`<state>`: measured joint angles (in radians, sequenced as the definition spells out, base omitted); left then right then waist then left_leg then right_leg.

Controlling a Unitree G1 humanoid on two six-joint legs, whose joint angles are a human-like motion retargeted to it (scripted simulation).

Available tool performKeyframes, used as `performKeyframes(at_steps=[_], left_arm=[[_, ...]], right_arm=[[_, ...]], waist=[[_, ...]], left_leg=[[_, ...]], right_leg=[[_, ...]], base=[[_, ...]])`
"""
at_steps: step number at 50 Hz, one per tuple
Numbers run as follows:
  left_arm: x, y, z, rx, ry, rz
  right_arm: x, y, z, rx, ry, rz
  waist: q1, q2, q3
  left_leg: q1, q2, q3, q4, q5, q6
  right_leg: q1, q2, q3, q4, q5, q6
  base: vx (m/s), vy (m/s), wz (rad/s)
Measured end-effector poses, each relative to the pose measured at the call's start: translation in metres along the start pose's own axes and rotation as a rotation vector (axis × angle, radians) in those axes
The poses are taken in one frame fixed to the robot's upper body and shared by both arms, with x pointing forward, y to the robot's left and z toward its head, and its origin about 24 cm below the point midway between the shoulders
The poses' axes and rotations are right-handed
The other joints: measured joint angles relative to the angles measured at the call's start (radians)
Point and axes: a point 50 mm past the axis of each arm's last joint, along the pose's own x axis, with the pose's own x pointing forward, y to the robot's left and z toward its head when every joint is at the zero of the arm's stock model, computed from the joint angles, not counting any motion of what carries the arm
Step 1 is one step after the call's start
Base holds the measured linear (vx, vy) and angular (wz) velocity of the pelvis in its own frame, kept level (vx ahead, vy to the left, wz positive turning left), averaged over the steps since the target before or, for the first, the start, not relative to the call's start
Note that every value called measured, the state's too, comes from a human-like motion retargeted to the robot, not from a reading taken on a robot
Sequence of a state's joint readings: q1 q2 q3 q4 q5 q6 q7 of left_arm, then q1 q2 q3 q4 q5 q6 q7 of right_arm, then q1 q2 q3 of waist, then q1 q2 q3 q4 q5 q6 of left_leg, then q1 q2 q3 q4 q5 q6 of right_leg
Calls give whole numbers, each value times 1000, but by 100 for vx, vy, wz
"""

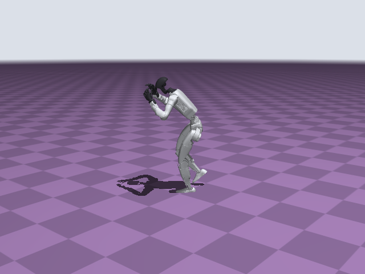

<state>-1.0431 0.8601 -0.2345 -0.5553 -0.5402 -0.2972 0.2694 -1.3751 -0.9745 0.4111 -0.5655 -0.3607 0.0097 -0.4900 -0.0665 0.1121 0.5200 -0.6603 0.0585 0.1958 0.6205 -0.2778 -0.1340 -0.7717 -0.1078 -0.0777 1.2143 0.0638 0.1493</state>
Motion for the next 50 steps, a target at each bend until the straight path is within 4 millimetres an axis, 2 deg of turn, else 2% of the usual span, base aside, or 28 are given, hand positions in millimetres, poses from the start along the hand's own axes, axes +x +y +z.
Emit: performKeyframes(at_steps=[2,4,6,8,10,12,13,14,15,16,17,18,20,23,26,28,30,32,33,35,37,38,40,42,45,48,50], left_arm=[[-1,0,-4,3,12,-4],[8,-11,-3,5,-36,-65],[10,-12,-7,29,-38,-55],[12,-14,-7,43,-48,-70],[13,-14,-9,59,-46,-77],[15,-12,-9,53,-39,-55],[16,-9,-8,73,-38,-60],[18,-6,-6,90,-39,-64],[21,-3,-3,106,-40,-68],[18,6,-1,115,-23,-24],[15,12,2,119,-12,7],[14,13,3,112,-9,14],[13,13,5,97,-11,22],[15,13,9,80,-30,14],[16,15,10,61,-20,15],[17,10,5,15,-11,-13],[12,16,2,11,20,30],[14,4,-3,-45,22,-22],[16,3,-3,-63,16,-22],[21,-1,-5,-91,5,-21],[18,8,-2,-77,15,47],[16,6,-3,-33,13,18],[14,3,-4,-28,15,17],[19,-13,-5,-50,-21,-63],[22,-17,-9,-17,-29,-62],[22,-20,-8,-43,-45,-41],[22,-18,-9,-32,-42,-31]], right_arm=[[-4,-3,-2,9,9,-20],[2,0,-4,-43,-10,28],[0,0,-4,-42,-9,28],[-1,2,-3,-21,-8,38],[-1,5,-4,11,4,50],[-1,7,-5,36,28,57],[1,6,-4,48,24,53],[4,4,-3,54,14,44],[7,1,-2,58,-1,33],[4,-5,0,63,-2,-11],[2,-8,1,65,-1,-43],[1,-8,1,67,6,-53],[0,-9,0,63,17,-75],[1,-11,1,53,15,-114],[1,-12,0,38,19,-151],[4,-4,-2,36,25,-128],[-3,-7,-3,38,40,-158],[-1,1,-5,27,44,-103],[0,-1,-7,11,46,-97],[0,-1,-11,-36,46,-55],[-7,-14,-9,-73,45,-74],[-10,-16,-6,-74,35,-55],[-11,-20,-6,-100,34,-60],[-7,-15,-8,-134,27,3],[-3,-15,-9,-139,21,-28],[-3,-13,-10,-124,36,-25],[-4,-12,-10,-90,49,-30]], waist=[[-62,32,0],[-105,42,0],[-166,39,0],[-205,12,0],[-218,-22,0],[-223,-59,0],[-241,-69,0],[-254,-69,0],[-265,-63,0],[-271,-52,0],[-273,-46,0],[-266,-48,0],[-231,-60,0],[-141,-83,0],[-35,-95,0],[45,-97,0],[100,-70,0],[129,-53,0],[130,-44,0],[102,-39,0],[26,-28,0],[-6,1,0],[-36,40,0],[-36,59,0],[-69,71,0],[-131,44,0],[-154,3,0]], left_leg=[[72,-51,-25,-1,-28,-2],[94,-112,-39,-46,-26,-22],[184,-181,-67,-76,-36,-37],[260,-226,-84,-69,-66,-67],[314,-236,-77,3,-99,-98],[350,-274,-47,81,-27,-108],[334,-297,-9,152,55,-110],[284,-290,32,256,147,-117],[215,-268,75,377,243,-128],[164,-224,84,502,287,-127],[110,-187,86,606,310,-127],[51,-163,73,671,291,-127],[-54,-115,60,709,237,-108],[-159,-6,70,521,206,-77],[-133,97,95,95,217,-53],[-57,132,92,-309,245,-80],[54,146,16,-563,251,-113],[77,143,-39,-619,315,-124],[76,129,-44,-593,354,-112],[73,64,-49,-528,389,-71],[48,-20,-66,-329,291,-50],[0,-18,-74,-166,206,-84],[-9,-27,-79,-33,123,-99],[4,-39,-50,-7,83,-91],[89,-75,4,-10,33,-44],[243,-172,15,-122,16,-32],[317,-198,38,-120,-13,-59]], right_leg=[[-6,0,3,-155,-25,13],[-45,-16,-22,-409,-4,50],[8,-47,-105,-694,7,80],[51,-33,-197,-941,-2,108],[81,39,-187,-1073,4,112],[137,40,-106,-1103,87,112],[156,-13,-76,-1081,109,112],[134,-53,-61,-993,82,88],[93,-88,-53,-873,31,52],[75,-95,-53,-732,-37,41],[64,-101,-51,-617,-95,37],[66,-102,-48,-551,-135,48],[93,-105,-37,-487,-204,26],[137,-95,-13,-481,-273,-34],[205,-66,4,-494,-304,-25],[239,-36,25,-505,-323,11],[329,-23,36,-479,-359,8],[303,-35,31,-359,-348,-31],[268,-60,18,-258,-308,-67],[167,-151,2,-24,-164,-111],[104,-208,37,147,-55,-114],[81,-166,53,194,-59,-80],[14,-93,83,213,-102,-46],[-82,-118,37,125,-135,-60],[-109,-187,-109,-175,-139,-55],[-16,-225,-317,-641,-60,74],[46,-187,-462,-914,-34,112]], base=[[91,22,183],[92,14,166],[104,5,167],[105,-23,113],[104,-43,45],[109,0,40],[107,42,65],[103,49,74],[101,27,52],[102,11,34],[105,-6,13],[102,-10,0],[97,-10,-26],[89,-4,-65],[92,6,-102],[99,22,-137],[107,36,-107],[99,45,-25],[95,45,53],[95,42,129],[103,34,187],[103,25,151],[97,19,83],[88,18,18],[95,13,2],[98,-1,22],[93,-33,-28]])
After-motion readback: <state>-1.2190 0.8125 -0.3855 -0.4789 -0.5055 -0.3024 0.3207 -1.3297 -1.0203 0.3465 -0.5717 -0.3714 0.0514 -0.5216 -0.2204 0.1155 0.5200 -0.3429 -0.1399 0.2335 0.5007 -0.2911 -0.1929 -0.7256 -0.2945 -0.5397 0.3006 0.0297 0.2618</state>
